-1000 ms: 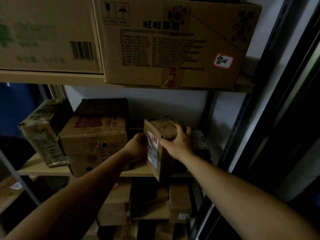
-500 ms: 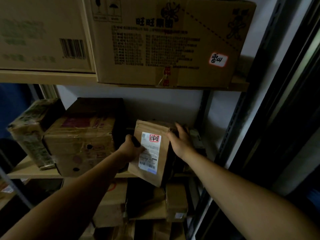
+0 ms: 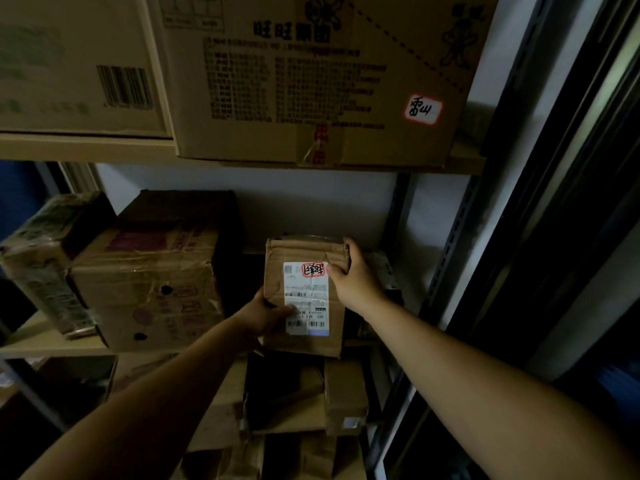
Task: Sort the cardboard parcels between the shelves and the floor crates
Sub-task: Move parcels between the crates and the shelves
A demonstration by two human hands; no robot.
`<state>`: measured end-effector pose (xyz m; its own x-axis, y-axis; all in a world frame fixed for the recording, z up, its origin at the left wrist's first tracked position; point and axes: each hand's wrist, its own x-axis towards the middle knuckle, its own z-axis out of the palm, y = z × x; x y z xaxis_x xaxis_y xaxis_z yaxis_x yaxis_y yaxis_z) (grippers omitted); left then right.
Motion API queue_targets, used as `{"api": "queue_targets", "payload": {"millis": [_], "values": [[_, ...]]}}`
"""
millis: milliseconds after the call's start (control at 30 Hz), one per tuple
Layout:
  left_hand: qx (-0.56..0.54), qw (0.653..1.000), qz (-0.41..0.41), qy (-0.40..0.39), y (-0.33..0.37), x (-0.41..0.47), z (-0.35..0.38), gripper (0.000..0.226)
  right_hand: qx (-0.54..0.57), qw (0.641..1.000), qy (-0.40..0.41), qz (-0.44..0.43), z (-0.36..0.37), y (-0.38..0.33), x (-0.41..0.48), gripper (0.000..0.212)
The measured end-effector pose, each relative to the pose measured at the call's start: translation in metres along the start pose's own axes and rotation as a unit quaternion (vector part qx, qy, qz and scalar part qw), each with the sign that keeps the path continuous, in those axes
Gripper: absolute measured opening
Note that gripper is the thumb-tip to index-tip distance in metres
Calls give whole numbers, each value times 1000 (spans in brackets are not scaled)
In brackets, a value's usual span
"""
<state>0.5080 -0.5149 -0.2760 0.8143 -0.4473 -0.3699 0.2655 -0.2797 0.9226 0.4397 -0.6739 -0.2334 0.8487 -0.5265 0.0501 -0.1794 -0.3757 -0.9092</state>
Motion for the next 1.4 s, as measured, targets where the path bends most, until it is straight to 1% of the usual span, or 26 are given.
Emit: {"api": "queue_targets", "payload": {"millis": [67, 200, 300, 367, 433, 500, 533, 600, 667, 733, 767, 833, 900, 933, 967, 1000, 1067, 1100, 1167, 1233, 1300, 1333, 1367, 1400], "values": [[-8, 1000, 11, 6, -2, -2, 1, 60, 31, 999, 2, 9, -2, -3, -1, 56], [21, 999, 20, 44, 6, -14, -2, 46, 51, 997, 54, 21, -7, -11, -5, 54], [-19, 999, 11, 37, 4, -25, -16, 52, 80, 994, 79, 12, -4, -21, -16, 49], [-8, 1000, 11, 15, 2, -38, -25, 52, 91, 992, 90, 4, 1, -29, -30, 47], [-20, 999, 26, 16, 1, -48, -32, 50, 98, 989, 107, 12, 5, -32, -42, 46], [-35, 997, 54, 31, 5, -62, -39, 52, 106, 985, 135, 19, 7, -34, -57, 37], [-20, 996, 74, 41, 8, -69, -42, 52, 110, 983, 146, 22, 6, -35, -63, 35], [37, 989, 128, 57, 13, -85, -50, 57, 108, 981, 155, 33, 3, -39, -81, 42], [81, 979, 171, 72, 20, -99, -59, 64, 98, 984, 139, 43, 2, -42, -97, 50], [102, 968, 209, 93, 27, -116, -66, 64, 105, 985, 132, 41, 2, -43, -113, 49], [104, 964, 221, 107, 31, -124, -68, 65, 116, 983, 139, 38, 3, -43, -118, 41], [74, 957, 238, 150, 36, -139, -71, 69, 132, 974, 180, 46, 2, -46, -131, 5], [-15, 957, 234, 169, 32, -159, -69, 67, 172, 960, 209, 67, 1, -47, -145, 16], [-61, 960, 224, 155, 28, -167, -67, 66, 208, 952, 211, 79, 1, -48, -151, 16], [-91, 965, 212, 128, 23, -176, -64, 66, 240, 944, 205, 91, 2, -49, -156, 11], [-96, 970, 203, 97, 17, -186, -59, 65, 272, 938, 190, 101, 2, -52, -164, 4], [-93, 975, 194, 57, 6, -204, -51, 61, 301, 933, 158, 117, 2, -54, -182, 11], [-108, 973, 193, 60, 5, -211, -50, 56, 292, 938, 146, 118, 3, -53, -187, 13], [-142, 968, 189, 90, 5, -224, -52, 43, 238, 956, 113, 127, 2, -52, -200, 19], [-138, 965, 197, 109, 9, -237, -58, 32, 191, 971, 67, 124, -1, -53, -212, 37], [-99, 966, 210, 114, 13, -255, -66, 28, 189, 978, 42, 80, -10, -60, -222, 66], [-64, 967, 216, 115, 16, -264, -72, 31, 205, 977, 35, 48, -14, -65, -226, 77], [-27, 968, 222, 112, 20, -274, -77, 37, 219, 975, 25, 15, -19, -70, -229, 81], [11, 968, 225, 109, 23, -282, -83, 43, 214, 977, 11, -15, -21, -75, -230, 76]]}}
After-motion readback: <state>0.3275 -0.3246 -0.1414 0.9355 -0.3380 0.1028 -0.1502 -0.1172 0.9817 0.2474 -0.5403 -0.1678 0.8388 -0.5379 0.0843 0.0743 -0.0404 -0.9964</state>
